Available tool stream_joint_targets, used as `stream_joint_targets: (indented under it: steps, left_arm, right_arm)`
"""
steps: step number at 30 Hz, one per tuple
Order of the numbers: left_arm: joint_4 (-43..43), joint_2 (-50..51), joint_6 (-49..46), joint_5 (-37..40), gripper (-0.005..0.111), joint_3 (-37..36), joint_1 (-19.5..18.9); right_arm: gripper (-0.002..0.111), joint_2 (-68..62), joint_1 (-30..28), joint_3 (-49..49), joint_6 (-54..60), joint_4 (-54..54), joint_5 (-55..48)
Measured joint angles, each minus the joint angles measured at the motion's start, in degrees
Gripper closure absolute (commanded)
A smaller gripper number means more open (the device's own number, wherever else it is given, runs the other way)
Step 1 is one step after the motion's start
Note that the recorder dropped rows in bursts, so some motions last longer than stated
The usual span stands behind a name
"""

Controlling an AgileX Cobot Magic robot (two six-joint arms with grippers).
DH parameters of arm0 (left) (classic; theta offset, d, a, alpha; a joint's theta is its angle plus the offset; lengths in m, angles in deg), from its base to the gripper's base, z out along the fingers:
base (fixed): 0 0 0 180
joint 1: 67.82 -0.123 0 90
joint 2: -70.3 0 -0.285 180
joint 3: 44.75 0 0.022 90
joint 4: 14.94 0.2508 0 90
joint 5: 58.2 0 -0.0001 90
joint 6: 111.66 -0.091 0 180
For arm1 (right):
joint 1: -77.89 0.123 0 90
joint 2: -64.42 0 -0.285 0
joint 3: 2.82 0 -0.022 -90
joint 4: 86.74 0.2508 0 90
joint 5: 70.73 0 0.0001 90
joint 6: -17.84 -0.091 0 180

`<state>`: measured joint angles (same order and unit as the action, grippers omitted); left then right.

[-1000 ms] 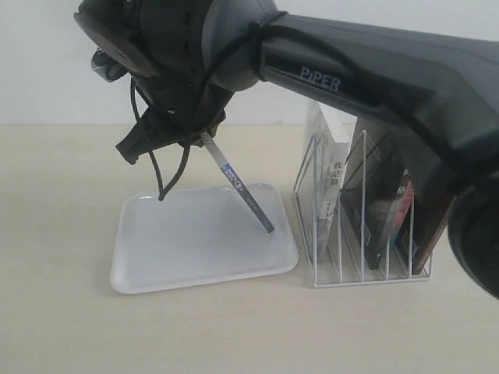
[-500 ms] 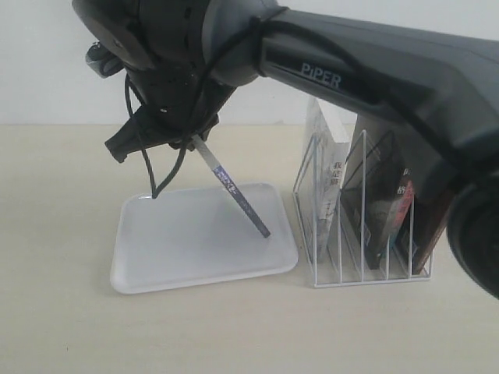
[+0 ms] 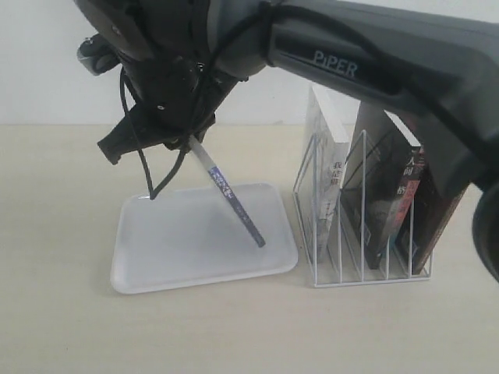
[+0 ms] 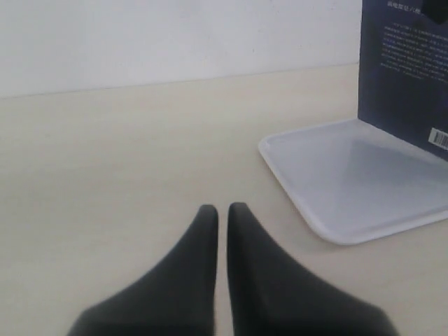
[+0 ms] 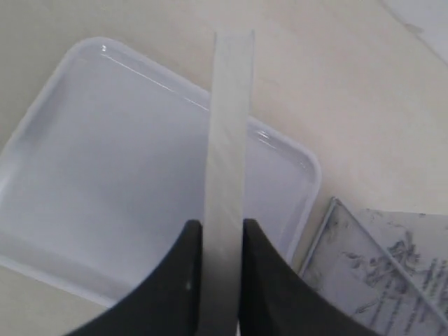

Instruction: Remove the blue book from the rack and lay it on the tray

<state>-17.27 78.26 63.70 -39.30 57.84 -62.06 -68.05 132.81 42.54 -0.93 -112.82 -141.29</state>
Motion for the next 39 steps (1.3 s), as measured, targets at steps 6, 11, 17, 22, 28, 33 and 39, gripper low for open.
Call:
stream_joint_targets:
  steps: [6, 11, 17, 22, 28, 33, 39]
  left_arm:
    - [0.0, 0.0, 0.0, 0.0, 0.102, 0.0, 0.0]
    - [0.0, 0.0, 0.0, 0.0, 0.102, 0.0, 0.0]
    - [0.0, 0.0, 0.0, 0.0, 0.102, 0.0, 0.0]
    - [0.0, 0.0, 0.0, 0.0, 0.102, 0.0, 0.0]
    - [0.0, 0.0, 0.0, 0.0, 0.102, 0.0, 0.0]
    - [0.0, 0.0, 0.0, 0.0, 0.102, 0.0, 0.0]
    - [0.0, 0.0, 0.0, 0.0, 0.102, 0.0, 0.0]
  right_arm:
    - [0.108, 0.25, 3.95, -0.4, 9.96, -14.5, 0.0]
    - [0.108, 0.26, 6.49, -0.72, 11.25, -16.08, 0.12]
    - [0.109, -1.14, 11.1, -5.05, 9.11, -29.47, 0.2]
    - [0.109, -5.23, 11.91, -6.05, 9.0, -30.76, 0.38]
    - [0.109, -8.67, 11.91, -6.17, 7.87, -29.49, 0.81]
    - [0.109, -9.33, 12.38, -6.17, 6.01, -26.91, 0.94]
    - [0.105, -9.33, 12.48, -6.17, 5.64, -20.79, 0.94]
